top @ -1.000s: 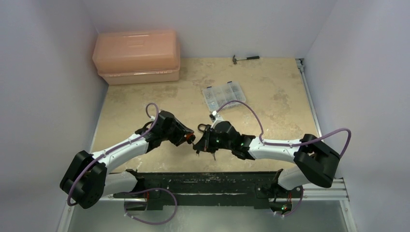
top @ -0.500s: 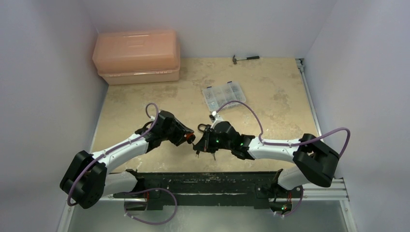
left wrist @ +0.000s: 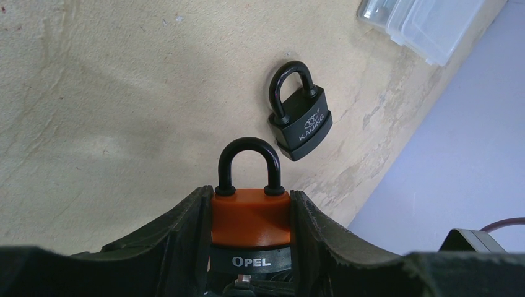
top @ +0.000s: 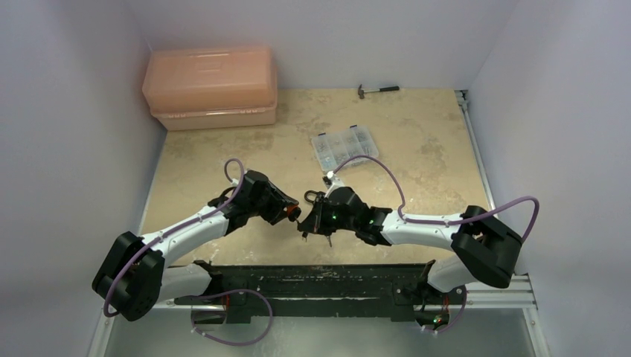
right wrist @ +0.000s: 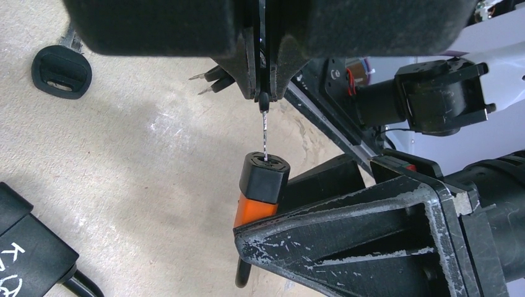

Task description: Unlock with the key

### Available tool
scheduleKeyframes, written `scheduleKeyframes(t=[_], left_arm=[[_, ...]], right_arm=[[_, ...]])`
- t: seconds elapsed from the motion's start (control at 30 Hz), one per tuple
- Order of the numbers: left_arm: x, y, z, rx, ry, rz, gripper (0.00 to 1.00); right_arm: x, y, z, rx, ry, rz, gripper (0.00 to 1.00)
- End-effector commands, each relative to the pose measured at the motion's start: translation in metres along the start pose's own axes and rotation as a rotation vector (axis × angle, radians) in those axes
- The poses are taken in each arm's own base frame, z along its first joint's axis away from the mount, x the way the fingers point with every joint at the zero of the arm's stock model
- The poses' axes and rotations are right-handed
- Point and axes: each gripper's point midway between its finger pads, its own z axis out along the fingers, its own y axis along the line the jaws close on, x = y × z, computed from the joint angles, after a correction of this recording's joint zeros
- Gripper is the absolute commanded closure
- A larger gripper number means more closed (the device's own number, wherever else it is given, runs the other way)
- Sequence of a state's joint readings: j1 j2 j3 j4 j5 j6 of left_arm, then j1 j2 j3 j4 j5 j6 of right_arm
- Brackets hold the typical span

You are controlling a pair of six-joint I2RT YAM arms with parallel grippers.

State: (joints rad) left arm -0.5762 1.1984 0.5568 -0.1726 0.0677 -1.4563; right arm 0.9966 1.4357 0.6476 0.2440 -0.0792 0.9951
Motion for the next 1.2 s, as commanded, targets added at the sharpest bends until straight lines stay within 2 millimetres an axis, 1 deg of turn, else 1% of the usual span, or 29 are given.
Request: scheduleKeyframes(t=[0.0, 0.33, 0.57, 0.67, 0.73, 0.93, 1.17], left_arm=[[0.000, -0.018, -0.004, 0.078, 0.008, -0.012, 1.00], [0.001, -0.020, -0.003, 0.083, 0.015, -0.012, 1.00], [0.000, -0.021, -0.003, 0.086, 0.011, -0.009, 1.00], [0.000, -0.020, -0.003, 0.080, 0.008, -0.006, 1.00], [-0.001, -0.019, -0.003, 0.080, 0.002, -0.006, 1.00], [-0.003, -0.024, -0.006, 0.091, -0.010, -0.007, 1.00], [-0.006, -0.025, -0.010, 0.092, -0.023, -0.006, 1.00]], right_arm=[[-0.013, 0.008, 0.002, 0.017, -0.043, 0.012, 1.00], [-0.022, 0.020, 0.008, 0.001, -0.056, 0.002, 1.00], [-0.020, 0.016, 0.011, 0.032, -0.041, 0.014, 1.00], [-0.019, 0.007, 0.011, 0.098, -0.026, 0.054, 1.00], [-0.022, 0.004, 0.011, 0.127, -0.037, 0.065, 1.00], [-0.021, 0.009, 0.016, 0.121, -0.020, 0.087, 1.00], [-0.024, 0.009, 0.020, 0.137, -0.030, 0.115, 1.00]])
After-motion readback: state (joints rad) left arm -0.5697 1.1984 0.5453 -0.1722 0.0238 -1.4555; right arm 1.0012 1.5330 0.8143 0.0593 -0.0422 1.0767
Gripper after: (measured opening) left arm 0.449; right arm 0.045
